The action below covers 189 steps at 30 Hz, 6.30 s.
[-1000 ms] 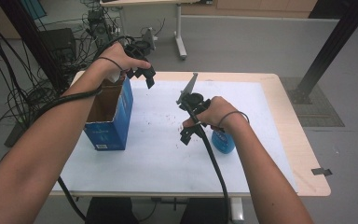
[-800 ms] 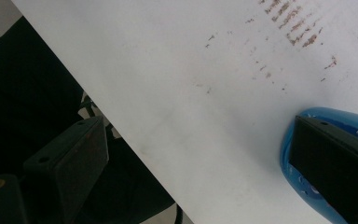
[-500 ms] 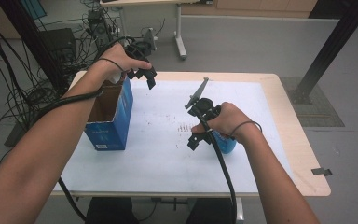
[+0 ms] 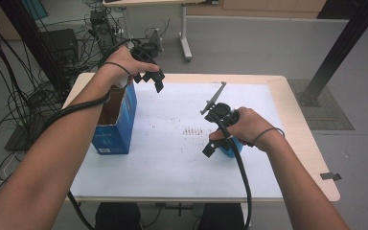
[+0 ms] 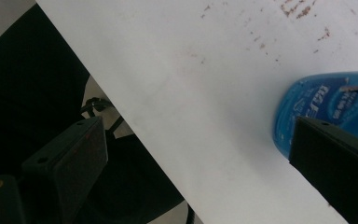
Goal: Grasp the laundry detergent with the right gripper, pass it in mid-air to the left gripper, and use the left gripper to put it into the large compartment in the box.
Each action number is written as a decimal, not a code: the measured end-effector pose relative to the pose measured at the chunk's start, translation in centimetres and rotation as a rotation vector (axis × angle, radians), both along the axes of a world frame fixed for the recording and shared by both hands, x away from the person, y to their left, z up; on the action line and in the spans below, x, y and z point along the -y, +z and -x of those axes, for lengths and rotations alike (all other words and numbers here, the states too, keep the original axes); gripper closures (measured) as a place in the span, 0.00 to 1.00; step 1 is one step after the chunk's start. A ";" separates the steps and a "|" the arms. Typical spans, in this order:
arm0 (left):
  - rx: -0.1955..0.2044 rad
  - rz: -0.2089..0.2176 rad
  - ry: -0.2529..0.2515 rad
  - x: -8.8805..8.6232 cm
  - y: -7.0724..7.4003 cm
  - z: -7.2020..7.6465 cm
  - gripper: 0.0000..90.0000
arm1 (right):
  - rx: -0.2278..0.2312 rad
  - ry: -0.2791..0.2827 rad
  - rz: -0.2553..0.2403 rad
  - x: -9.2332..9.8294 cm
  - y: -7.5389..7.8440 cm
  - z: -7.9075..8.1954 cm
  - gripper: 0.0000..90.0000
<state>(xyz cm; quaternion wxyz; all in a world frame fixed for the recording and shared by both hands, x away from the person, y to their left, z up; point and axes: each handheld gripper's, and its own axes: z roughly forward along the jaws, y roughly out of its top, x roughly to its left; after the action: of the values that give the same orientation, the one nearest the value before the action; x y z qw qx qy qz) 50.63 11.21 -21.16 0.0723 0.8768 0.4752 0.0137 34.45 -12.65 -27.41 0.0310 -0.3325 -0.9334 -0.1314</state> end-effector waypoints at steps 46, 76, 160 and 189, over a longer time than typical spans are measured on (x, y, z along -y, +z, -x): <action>-0.009 0.022 0.078 1.9 -0.7 3.1 0.12 | -0.022 -0.008 -0.034 9.5 -1.7 2.8 0.05; -0.012 0.069 0.096 1.4 -2.3 5.9 0.12 | -0.002 -0.073 0.003 11.8 -4.7 2.6 0.05; 0.046 0.117 0.073 0.4 -7.1 17.4 0.11 | 0.254 -0.212 -0.274 13.6 -12.4 2.1 0.05; 0.014 0.121 0.076 0.2 -8.0 17.4 0.11 | 0.328 -0.226 -0.348 13.4 -13.8 1.8 0.04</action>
<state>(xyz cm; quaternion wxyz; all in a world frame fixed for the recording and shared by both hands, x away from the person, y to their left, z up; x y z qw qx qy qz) 33.18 11.03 -29.14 0.1280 0.8520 0.5076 -0.0061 32.64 -26.03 -41.18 -0.0787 -0.3983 -0.8464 -0.3447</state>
